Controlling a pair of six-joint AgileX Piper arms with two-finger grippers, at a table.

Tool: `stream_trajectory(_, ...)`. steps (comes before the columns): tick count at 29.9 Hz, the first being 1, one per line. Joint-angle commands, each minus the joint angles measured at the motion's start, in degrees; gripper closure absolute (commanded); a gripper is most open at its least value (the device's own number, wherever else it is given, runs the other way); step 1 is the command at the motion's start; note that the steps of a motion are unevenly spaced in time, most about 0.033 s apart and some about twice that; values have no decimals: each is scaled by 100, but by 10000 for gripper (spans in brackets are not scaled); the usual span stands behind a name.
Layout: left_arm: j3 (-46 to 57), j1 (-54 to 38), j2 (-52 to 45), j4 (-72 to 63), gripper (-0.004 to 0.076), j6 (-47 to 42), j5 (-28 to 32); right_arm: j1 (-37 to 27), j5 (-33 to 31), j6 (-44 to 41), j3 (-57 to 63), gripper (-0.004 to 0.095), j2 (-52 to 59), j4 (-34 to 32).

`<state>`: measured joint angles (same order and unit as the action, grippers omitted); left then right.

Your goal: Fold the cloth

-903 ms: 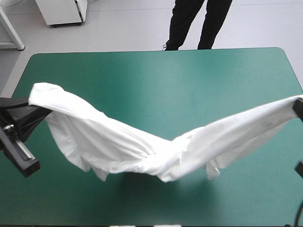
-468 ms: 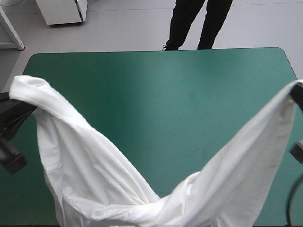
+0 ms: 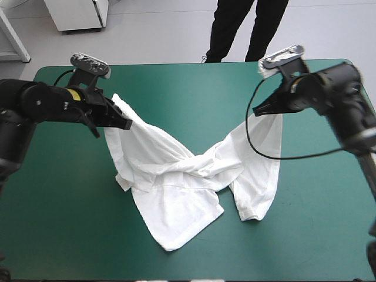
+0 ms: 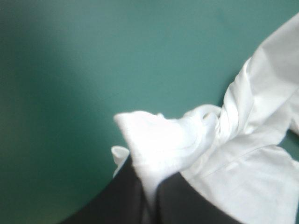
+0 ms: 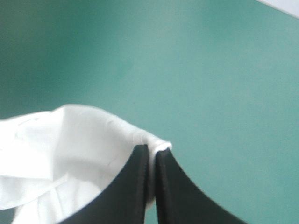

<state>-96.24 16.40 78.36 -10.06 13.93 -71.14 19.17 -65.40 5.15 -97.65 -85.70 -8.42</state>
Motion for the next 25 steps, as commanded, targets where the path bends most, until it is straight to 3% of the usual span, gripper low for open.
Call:
stream_trajectory(1,-119,0,454,364,733,9,763,-22,337,215,-371,927,-894,-318)
stream_trajectory(5,-119,0,1237,681,733,9,1239,-22,337,233,-1076,927,-2142,-242)
stream_trajectory(10,-119,0,1978,1061,733,-24,1653,-70,252,251,-1981,927,-3273,395)
stream_trajectory(17,-119,0,2600,1120,729,-380,1450,-450,149,487,-2195,920,-3636,1288)
stream_trajectory(20,-119,0,2631,1006,678,-380,1422,-758,-7,736,-2195,885,-3583,1797)
stream_trajectory(25,-191,0,2631,962,486,-338,1251,-1285,-135,965,-2195,719,-3262,2498)
